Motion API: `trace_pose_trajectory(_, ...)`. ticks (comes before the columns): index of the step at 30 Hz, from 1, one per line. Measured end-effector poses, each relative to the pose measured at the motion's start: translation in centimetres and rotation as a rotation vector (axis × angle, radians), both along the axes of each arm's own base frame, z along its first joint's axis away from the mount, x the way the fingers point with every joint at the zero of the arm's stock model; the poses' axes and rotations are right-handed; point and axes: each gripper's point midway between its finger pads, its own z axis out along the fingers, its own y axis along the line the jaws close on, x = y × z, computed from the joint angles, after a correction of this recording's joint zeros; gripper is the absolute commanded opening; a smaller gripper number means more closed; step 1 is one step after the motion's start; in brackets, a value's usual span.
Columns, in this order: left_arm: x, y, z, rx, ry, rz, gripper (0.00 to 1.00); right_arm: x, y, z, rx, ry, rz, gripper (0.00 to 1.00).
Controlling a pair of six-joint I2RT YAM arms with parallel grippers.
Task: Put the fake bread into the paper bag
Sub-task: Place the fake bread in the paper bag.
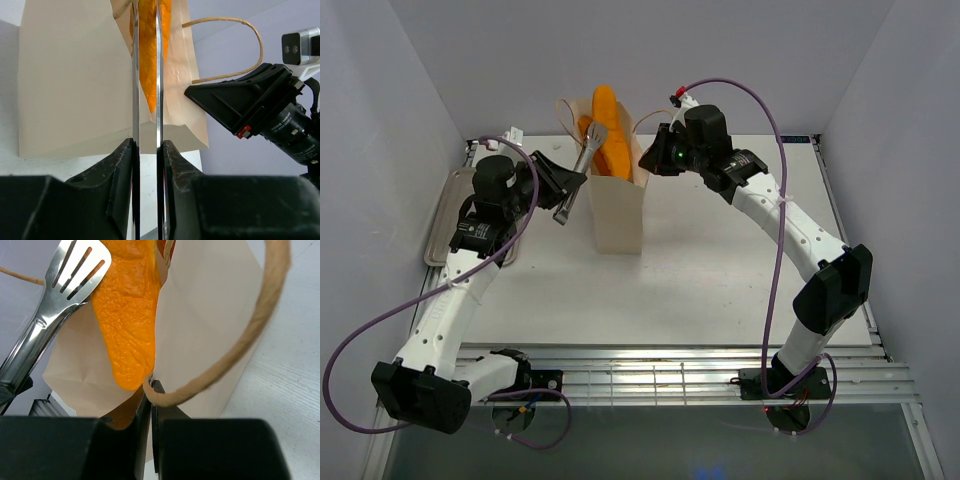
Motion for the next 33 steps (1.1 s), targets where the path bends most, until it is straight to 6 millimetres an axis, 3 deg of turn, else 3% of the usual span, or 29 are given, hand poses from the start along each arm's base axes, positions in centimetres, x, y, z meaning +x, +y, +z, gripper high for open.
trace_pose_trajectory(11, -1.9, 0.1, 0.2, -0.001, 0.017, -0.023, 0.05, 0.0, -0.1, -0.1, -0.005, 0.002, -0.003, 0.08)
trace_pose_trajectory(22, -2.5, 0.4, 0.0, 0.005, 0.029, -0.010, 0.28, 0.1, -0.2, -0.1, -0.007, 0.000, -0.009, 0.08)
trace_pose_trajectory(33, -2.6, 0.5, 0.0, 0.006, 0.032, -0.007, 0.42, 0.1, -0.2, -0.1, -0.008, 0.000, -0.010, 0.08)
